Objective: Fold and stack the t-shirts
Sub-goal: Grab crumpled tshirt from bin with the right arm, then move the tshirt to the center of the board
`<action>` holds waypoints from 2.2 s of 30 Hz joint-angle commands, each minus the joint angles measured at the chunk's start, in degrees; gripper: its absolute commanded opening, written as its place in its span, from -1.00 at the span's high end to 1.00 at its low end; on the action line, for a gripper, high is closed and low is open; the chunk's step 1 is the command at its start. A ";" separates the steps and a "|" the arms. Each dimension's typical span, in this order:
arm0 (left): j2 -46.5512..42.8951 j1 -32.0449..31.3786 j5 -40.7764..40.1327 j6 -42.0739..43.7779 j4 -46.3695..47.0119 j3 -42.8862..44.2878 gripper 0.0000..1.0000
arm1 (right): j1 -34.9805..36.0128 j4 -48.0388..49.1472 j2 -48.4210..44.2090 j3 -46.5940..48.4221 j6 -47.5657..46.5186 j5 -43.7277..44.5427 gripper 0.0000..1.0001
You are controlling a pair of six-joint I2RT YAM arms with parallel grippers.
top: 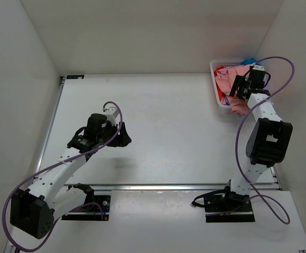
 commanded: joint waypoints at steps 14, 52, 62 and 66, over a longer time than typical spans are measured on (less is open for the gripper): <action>-1.64 0.02 0.14 -0.45 2.58 -1.94 -0.43 | 1.90 2.75 -5.52 17.31 1.45 -7.85 1.00; -20.19 1.42 -1.79 -4.41 -12.54 0.34 -0.50 | 46.21 -27.27 4.96 44.97 3.21 -10.25 -0.20; -2.81 -4.28 -6.63 -3.26 -5.18 2.89 -0.51 | 35.07 -19.91 -9.33 17.06 6.00 -7.04 -0.38; 8.00 -5.96 -8.37 -4.31 0.27 6.14 -0.51 | 30.41 -18.43 -15.83 1.69 8.12 -9.41 -0.36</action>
